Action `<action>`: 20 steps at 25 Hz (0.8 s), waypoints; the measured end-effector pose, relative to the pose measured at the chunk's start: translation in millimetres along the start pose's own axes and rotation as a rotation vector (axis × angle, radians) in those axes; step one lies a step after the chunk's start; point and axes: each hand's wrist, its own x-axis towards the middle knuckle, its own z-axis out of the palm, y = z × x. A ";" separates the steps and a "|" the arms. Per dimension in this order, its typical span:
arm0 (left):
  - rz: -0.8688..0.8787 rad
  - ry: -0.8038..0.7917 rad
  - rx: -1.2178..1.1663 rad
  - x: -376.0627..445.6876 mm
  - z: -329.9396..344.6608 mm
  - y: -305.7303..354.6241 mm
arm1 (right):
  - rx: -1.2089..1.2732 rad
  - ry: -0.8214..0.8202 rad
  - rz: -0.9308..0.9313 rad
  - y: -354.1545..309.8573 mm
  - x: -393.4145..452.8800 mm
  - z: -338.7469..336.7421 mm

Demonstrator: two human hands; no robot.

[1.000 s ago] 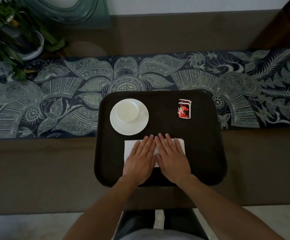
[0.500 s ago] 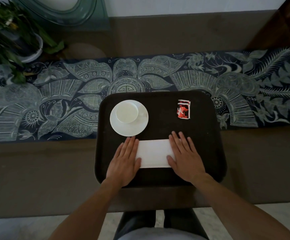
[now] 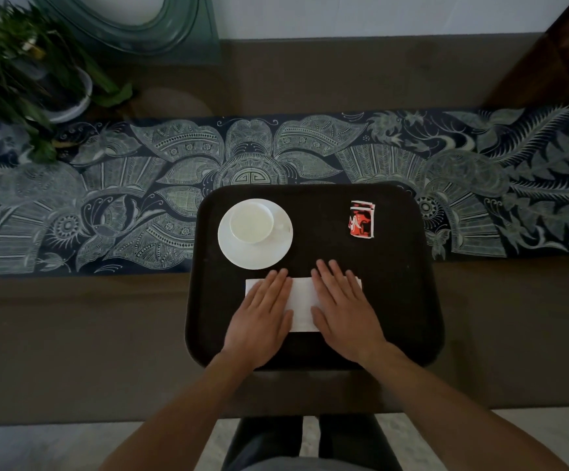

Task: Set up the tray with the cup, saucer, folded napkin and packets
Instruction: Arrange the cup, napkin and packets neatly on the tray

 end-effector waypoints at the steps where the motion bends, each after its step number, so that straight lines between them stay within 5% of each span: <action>1: 0.018 0.003 -0.007 10.9 2.0 7.7 | -0.010 -0.007 -0.017 -5.8 5.0 2.4; 20: -0.056 -0.055 0.103 -9.3 17.8 -43.6 | -0.003 -0.059 0.177 26.3 -8.0 20.3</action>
